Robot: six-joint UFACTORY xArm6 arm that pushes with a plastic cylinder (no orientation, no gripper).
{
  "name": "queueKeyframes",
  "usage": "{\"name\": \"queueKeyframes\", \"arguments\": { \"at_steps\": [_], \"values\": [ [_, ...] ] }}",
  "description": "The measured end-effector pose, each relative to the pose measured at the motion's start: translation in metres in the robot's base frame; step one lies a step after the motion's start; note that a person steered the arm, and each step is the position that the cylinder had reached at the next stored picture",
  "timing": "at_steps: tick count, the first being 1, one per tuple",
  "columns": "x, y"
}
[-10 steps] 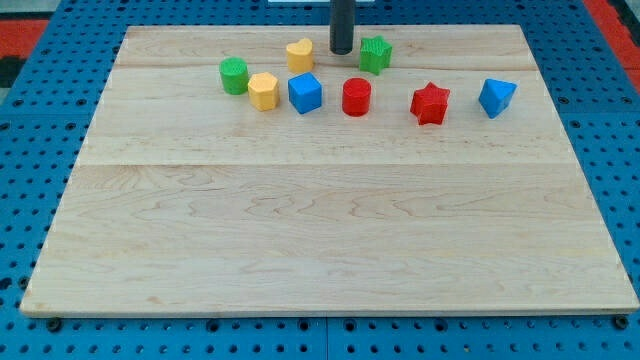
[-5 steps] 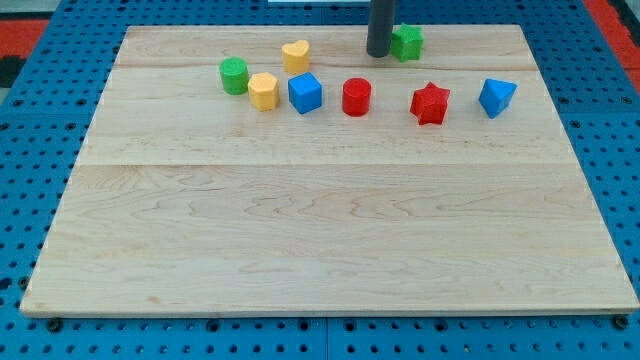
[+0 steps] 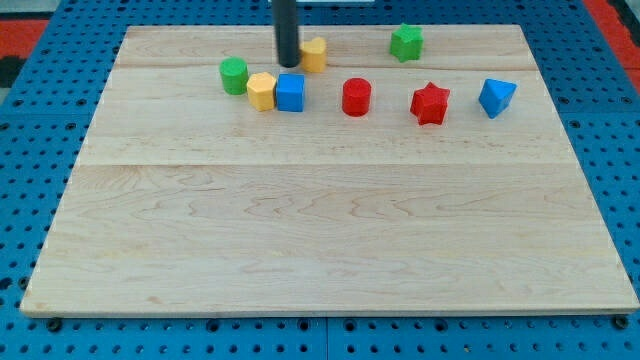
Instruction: Move the yellow heart to the top center of the board
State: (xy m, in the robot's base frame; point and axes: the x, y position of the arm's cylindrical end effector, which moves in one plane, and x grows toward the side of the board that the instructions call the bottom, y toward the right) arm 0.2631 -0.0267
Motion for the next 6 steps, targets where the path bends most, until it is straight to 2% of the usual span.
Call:
{"name": "queueKeyframes", "arguments": {
  "at_steps": [1, 3, 4, 6],
  "values": [
    [-0.026, -0.001],
    [0.018, -0.004],
    [0.025, 0.044],
    [-0.001, 0.049]
  ]
}}
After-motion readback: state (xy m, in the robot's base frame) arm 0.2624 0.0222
